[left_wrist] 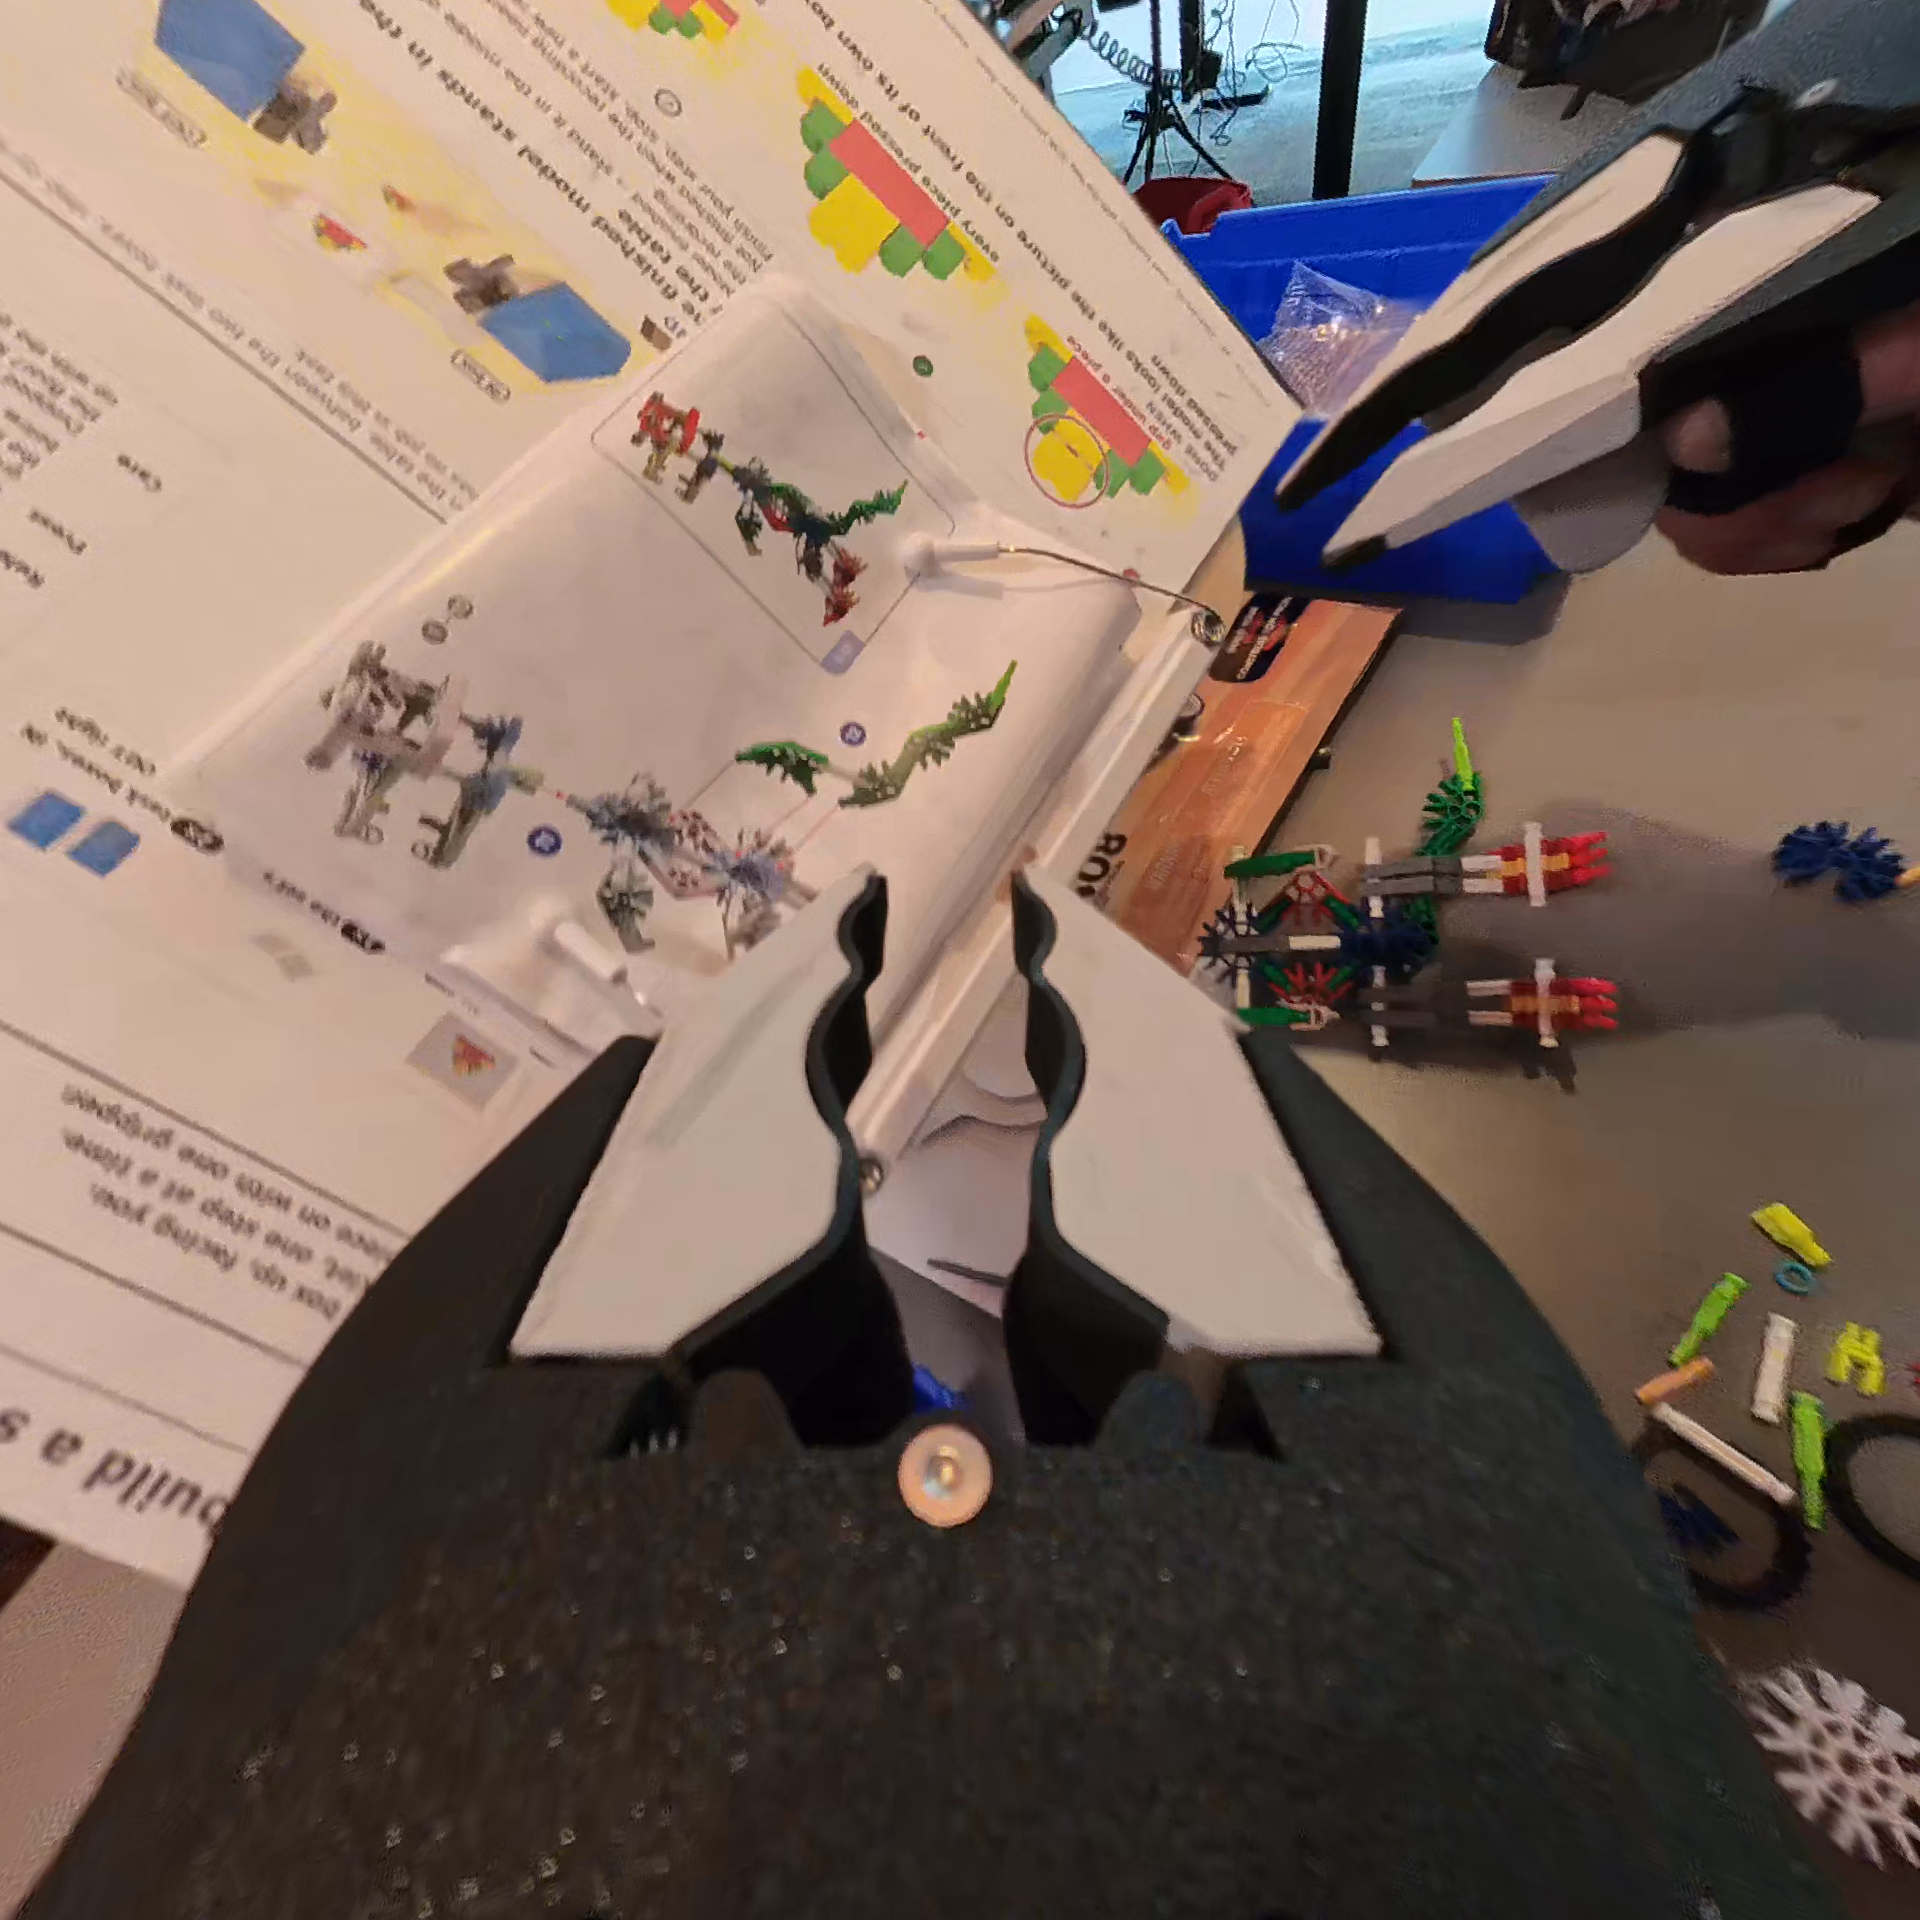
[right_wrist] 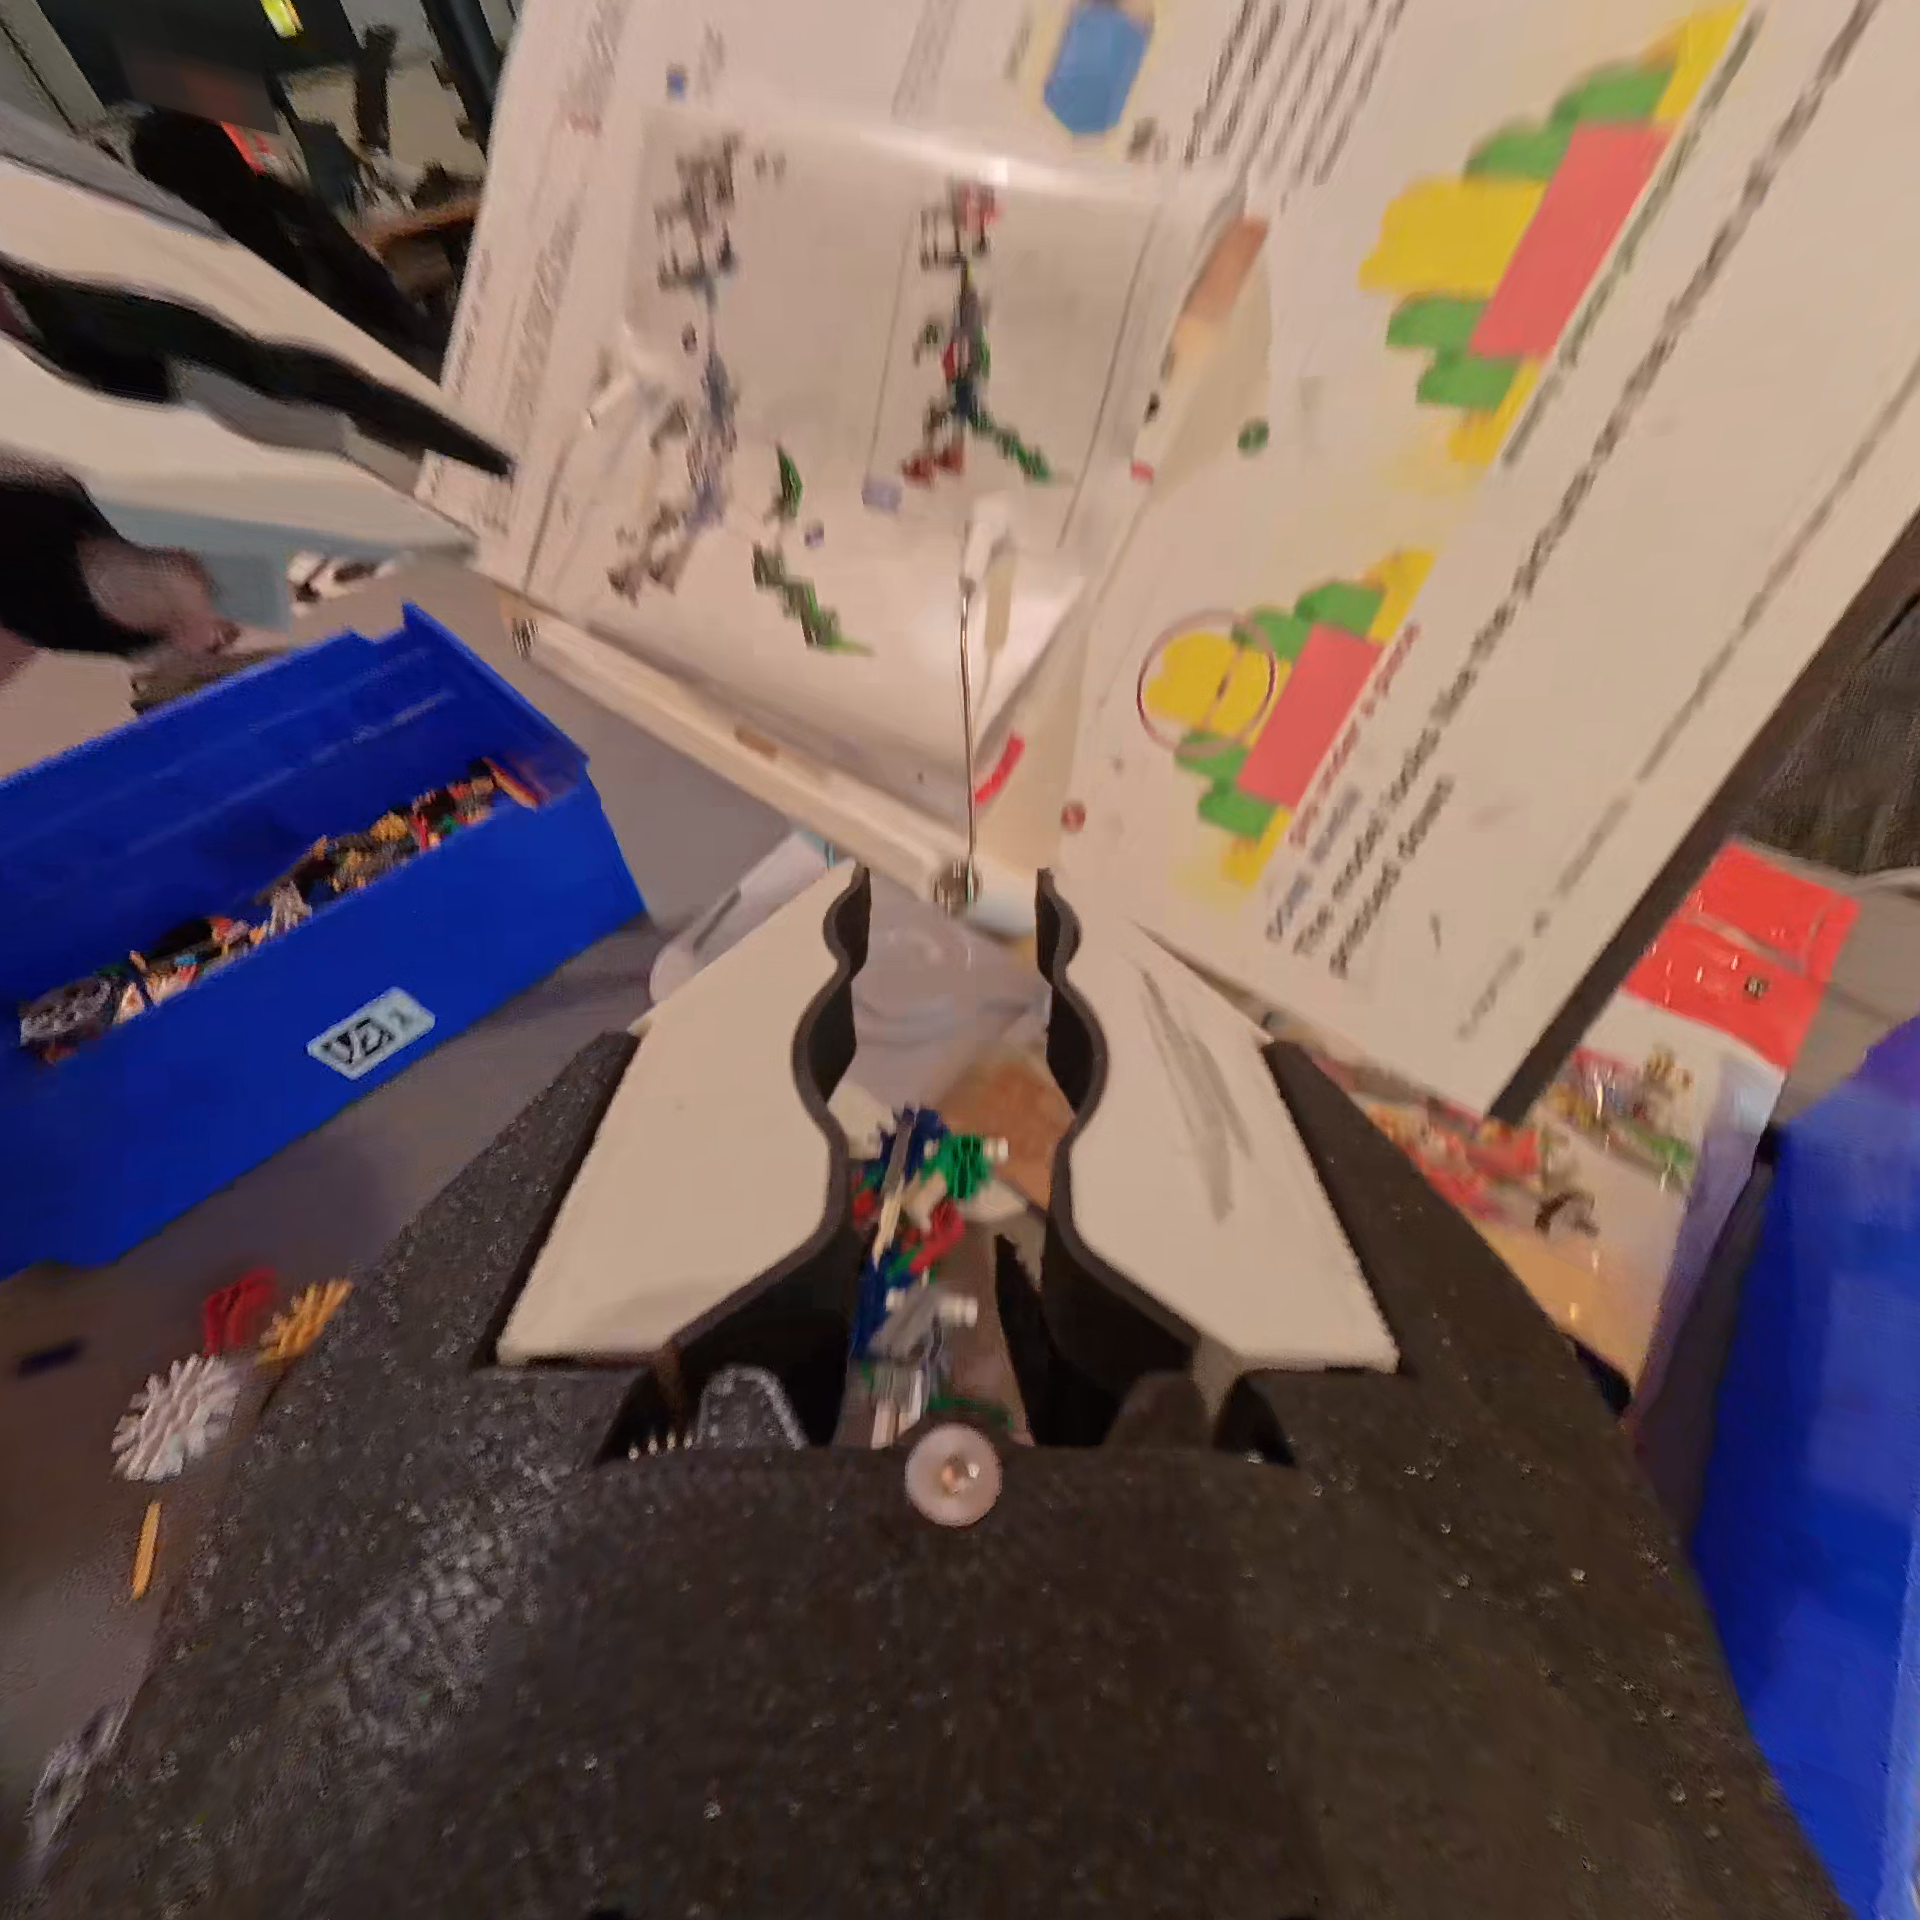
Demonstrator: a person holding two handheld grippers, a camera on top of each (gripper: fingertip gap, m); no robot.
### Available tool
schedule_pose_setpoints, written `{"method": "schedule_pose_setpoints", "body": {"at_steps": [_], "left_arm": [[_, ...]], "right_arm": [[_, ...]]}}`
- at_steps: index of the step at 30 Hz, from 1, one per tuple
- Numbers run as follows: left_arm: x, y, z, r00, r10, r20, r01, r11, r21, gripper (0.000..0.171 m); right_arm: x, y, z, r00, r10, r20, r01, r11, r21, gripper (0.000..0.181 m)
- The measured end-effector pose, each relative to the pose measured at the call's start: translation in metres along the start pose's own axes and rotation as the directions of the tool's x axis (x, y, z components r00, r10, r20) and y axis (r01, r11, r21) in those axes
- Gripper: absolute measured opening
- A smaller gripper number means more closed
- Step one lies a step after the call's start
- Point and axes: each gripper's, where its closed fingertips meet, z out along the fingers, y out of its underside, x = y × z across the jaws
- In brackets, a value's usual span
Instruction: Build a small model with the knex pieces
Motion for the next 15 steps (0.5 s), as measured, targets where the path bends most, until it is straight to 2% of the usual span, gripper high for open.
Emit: {"method": "schedule_pose_setpoints", "body": {"at_steps": [3, 7, 11, 14, 15], "left_arm": [[0.005, 0.024, -0.015, 0.999, -0.051, -0.016, 0.050, 0.998, -0.039, 0.022], [0.013, 0.060, -0.028, 0.993, -0.116, -0.023, 0.113, 0.988, -0.106, 0.022], [0.022, 0.087, -0.038, 0.985, -0.172, -0.024, 0.166, 0.975, -0.147, 0.022], [0.027, 0.100, -0.046, 0.982, -0.190, -0.016, 0.184, 0.967, -0.176, 0.022], [0.029, 0.104, -0.048, 0.980, -0.199, -0.017, 0.193, 0.964, -0.181, 0.022]], "right_arm": [[-0.009, 0.050, -0.005, 0.998, 0.035, 0.047, -0.026, 0.983, -0.179, 0.033], [-0.016, 0.112, -0.002, 0.998, 0.055, 0.037, -0.038, 0.933, -0.359, 0.044], [-0.018, 0.152, 0.004, 0.999, 0.045, -0.004, -0.042, 0.888, -0.458, 0.048], [-0.019, 0.171, 0.009, 0.997, 0.076, -0.017, -0.075, 0.861, -0.503, 0.045], [-0.019, 0.176, 0.010, 0.996, 0.084, -0.023, -0.084, 0.854, -0.514, 0.039]]}}
